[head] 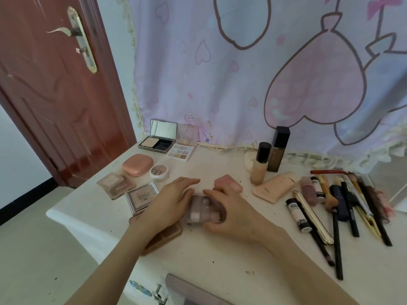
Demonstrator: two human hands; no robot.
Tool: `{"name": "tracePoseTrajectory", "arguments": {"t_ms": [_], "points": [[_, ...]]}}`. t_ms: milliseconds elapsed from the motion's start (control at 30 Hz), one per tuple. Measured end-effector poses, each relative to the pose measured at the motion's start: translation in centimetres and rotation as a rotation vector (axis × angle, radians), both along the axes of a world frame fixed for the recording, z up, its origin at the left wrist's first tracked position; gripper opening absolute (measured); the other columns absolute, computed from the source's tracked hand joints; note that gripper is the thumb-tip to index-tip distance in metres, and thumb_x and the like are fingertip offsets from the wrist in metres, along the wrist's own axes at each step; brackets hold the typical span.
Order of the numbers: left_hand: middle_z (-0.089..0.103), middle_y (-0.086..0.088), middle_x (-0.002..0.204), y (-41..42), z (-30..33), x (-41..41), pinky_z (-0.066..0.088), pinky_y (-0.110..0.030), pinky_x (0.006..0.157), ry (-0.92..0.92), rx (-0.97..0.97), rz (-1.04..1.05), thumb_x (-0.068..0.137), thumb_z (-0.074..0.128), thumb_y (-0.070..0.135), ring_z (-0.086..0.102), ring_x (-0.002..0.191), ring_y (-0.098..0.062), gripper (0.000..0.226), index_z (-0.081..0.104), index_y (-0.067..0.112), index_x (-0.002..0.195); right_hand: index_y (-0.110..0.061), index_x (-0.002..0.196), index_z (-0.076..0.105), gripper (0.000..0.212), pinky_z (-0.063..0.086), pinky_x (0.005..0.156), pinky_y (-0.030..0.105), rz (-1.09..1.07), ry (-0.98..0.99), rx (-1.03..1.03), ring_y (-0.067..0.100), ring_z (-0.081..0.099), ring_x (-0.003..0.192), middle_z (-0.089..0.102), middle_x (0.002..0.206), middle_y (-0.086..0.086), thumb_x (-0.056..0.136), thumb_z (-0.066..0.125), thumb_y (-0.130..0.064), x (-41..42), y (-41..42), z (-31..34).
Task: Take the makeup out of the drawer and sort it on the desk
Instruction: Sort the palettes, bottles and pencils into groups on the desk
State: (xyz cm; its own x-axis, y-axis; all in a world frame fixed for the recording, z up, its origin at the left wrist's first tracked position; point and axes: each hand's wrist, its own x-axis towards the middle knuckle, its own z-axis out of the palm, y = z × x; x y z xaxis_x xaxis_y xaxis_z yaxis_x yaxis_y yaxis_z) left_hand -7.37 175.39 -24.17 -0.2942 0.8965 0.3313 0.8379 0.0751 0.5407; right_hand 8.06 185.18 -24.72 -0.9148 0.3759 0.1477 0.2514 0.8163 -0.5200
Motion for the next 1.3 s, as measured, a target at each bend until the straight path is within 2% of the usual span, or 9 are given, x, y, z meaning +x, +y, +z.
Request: {"name": "tracePoseTrajectory", "arguments": {"t_ms": [200, 367, 500, 600, 733, 900, 967, 1167, 1300], "points": [[0.062, 0.019, 0.11, 0.7, 1.8, 1.7, 0.044, -0.008, 0.082, -0.387, 0.117, -0.097, 0.091, 0.051, 0.036, 0.058, 0.1, 0.004, 0.023, 0.055, 0.035, 0.114, -0.029, 0.129, 0.042, 0.069, 0.044, 0.08, 0.01, -0.214, 0.458, -0.689, -0.006, 0.055, 0.092, 0.053, 0.107, -0.005, 0.069, 0.076, -0.029, 1.9, 1.2, 1.3], [0.054, 0.015, 0.12, 2.1, 3.3, 3.1, 0.046, -0.016, 0.088, -0.301, 0.2, -0.198, 0.086, 0.063, 0.017, 0.053, 0.107, 0.0, 0.041, 0.048, 0.035, 0.119, -0.004, 0.139, 0.032, 0.09, 0.04, 0.088, 0.038, 0.038, 0.65, -1.312, 0.02, 0.053, 0.087, 0.046, 0.088, 0.027, 0.068, 0.077, -0.036, 2.7, 2.5, 1.9], [0.063, 0.031, 0.09, 2.9, 4.0, 4.0, 0.047, -0.016, 0.078, -0.348, 0.323, -0.083, 0.081, 0.068, 0.009, 0.058, 0.08, 0.003, 0.039, 0.054, 0.043, 0.094, -0.005, 0.133, 0.047, 0.076, 0.042, 0.096, 0.042, -0.01, 0.665, -1.416, 0.038, 0.052, 0.111, 0.054, 0.121, 0.028, 0.074, 0.068, -0.05, 2.8, 2.1, 2.0], [0.062, 0.017, 0.078, 2.9, 4.2, 4.6, 0.042, -0.01, 0.073, -0.229, 0.377, 0.004, 0.077, 0.071, 0.008, 0.054, 0.075, 0.0, 0.035, 0.054, 0.038, 0.082, -0.007, 0.118, 0.058, 0.063, 0.053, 0.077, 0.03, -0.245, 0.733, -1.429, 0.026, 0.068, 0.092, 0.069, 0.103, 0.019, 0.074, 0.056, -0.053, 2.5, 1.9, 2.0], [0.051, 0.008, 0.077, 3.2, 4.0, 5.4, 0.035, -0.001, 0.072, 0.13, 0.483, 0.028, 0.078, 0.061, 0.02, 0.045, 0.075, 0.01, 0.011, 0.065, 0.013, 0.086, 0.002, 0.115, 0.056, 0.094, 0.056, 0.084, 0.037, -0.29, 0.798, -1.534, 0.027, 0.068, 0.097, 0.067, 0.109, 0.02, 0.047, 0.079, -0.059, 2.1, 1.6, 1.7], [0.054, -0.005, 0.078, 3.5, 3.0, 6.1, 0.045, -0.023, 0.064, 0.237, 0.424, -0.079, 0.079, 0.055, 0.022, 0.053, 0.071, -0.012, 0.019, 0.065, 0.01, 0.09, 0.0, 0.102, 0.062, 0.054, 0.046, 0.1, 0.04, -0.136, 0.82, -1.585, 0.025, 0.064, 0.1, 0.066, 0.105, 0.018, 0.073, 0.068, -0.045, 2.1, 1.5, 1.4], [0.052, -0.002, 0.079, 3.6, 2.9, 6.3, 0.045, -0.026, 0.063, 0.202, 0.416, -0.121, 0.08, 0.057, 0.024, 0.055, 0.07, -0.013, 0.014, 0.061, 0.017, 0.092, 0.002, 0.105, 0.06, 0.059, 0.042, 0.103, 0.043, -0.083, 0.839, -1.596, 0.028, 0.062, 0.103, 0.063, 0.106, 0.021, 0.071, 0.073, -0.044, 2.1, 1.7, 1.2], [0.049, 0.024, 0.106, 3.7, 4.3, 5.3, 0.037, -0.013, 0.089, 0.042, 0.205, -0.269, 0.074, 0.057, 0.048, 0.047, 0.102, 0.003, 0.033, 0.057, 0.039, 0.107, -0.004, 0.12, 0.057, 0.087, 0.052, 0.069, 0.027, -0.045, 0.858, -1.724, 0.027, 0.053, 0.105, 0.055, 0.115, 0.018, 0.057, 0.08, -0.059, 1.5, 1.8, 1.1], [0.034, 0.031, 0.136, 3.7, 5.3, 4.5, 0.013, -0.002, 0.101, 0.056, 0.003, -0.316, 0.066, 0.056, 0.06, 0.028, 0.129, 0.008, 0.059, 0.033, 0.064, 0.119, -0.012, 0.116, 0.064, 0.085, 0.049, 0.08, 0.034, -0.026, 0.79, -1.666, 0.026, 0.056, 0.1, 0.06, 0.107, 0.015, 0.052, 0.078, -0.066, 1.4, 1.6, 1.1]]}}
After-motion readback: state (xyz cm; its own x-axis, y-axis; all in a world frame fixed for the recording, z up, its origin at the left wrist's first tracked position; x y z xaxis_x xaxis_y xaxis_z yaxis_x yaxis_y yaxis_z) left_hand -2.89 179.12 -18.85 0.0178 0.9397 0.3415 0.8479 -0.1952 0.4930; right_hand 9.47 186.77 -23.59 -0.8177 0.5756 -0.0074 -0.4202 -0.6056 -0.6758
